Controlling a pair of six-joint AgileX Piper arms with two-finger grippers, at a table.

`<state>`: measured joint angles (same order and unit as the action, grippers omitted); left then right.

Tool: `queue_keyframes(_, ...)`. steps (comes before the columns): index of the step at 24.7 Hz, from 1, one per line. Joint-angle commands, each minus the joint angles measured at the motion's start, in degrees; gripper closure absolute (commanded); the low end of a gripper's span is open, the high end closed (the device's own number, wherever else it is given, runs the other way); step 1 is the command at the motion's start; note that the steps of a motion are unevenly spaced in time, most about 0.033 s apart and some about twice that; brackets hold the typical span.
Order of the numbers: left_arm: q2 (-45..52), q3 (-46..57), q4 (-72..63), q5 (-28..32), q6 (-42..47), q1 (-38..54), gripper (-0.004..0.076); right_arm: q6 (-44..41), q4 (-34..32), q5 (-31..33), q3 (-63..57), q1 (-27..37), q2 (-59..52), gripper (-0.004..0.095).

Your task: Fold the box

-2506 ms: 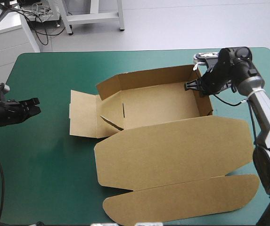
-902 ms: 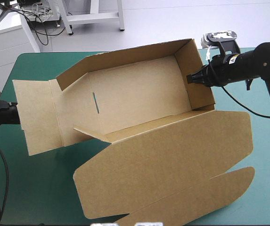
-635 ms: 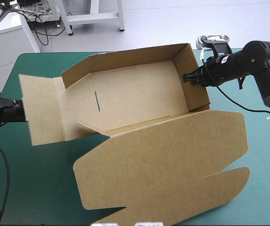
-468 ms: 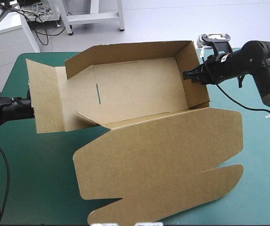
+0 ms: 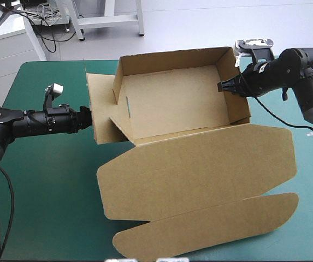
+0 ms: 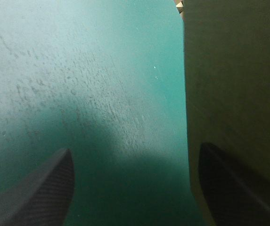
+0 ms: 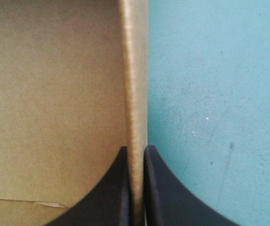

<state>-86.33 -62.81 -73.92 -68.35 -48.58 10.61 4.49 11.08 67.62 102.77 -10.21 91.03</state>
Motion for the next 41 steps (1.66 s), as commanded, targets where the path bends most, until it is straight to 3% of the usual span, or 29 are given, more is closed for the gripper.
queue_keyframes(1,2.8,-1.9,-6.9,-5.6,-0.4,-0.4,0.0199,-0.8,0.6,-2.9,1.9,0.1,-2.1,0.0928)
queue_keyframes(20,3.2,-2.7,-17.2,-5.6,-3.2,-8.0,0.0199,-2.1,-1.9,-2.9,1.9,0.1,-2.1,0.0928)
queue_keyframes(33,4.7,-7.1,-16.0,-5.4,0.9,-11.4,0.0199,-4.5,-1.3,-2.2,1.9,0.1,-2.4,0.0926)
queue_keyframes(36,4.9,-8.3,-14.2,-3.6,2.1,-11.5,0.0199,-4.5,-1.7,-2.1,1.9,-1.2,-2.4,0.0926)
queue_keyframes(41,5.9,-15.0,2.1,4.2,14.7,-15.1,0.0199,-6.6,-2.7,-5.9,1.9,-6.4,-2.5,0.0926)
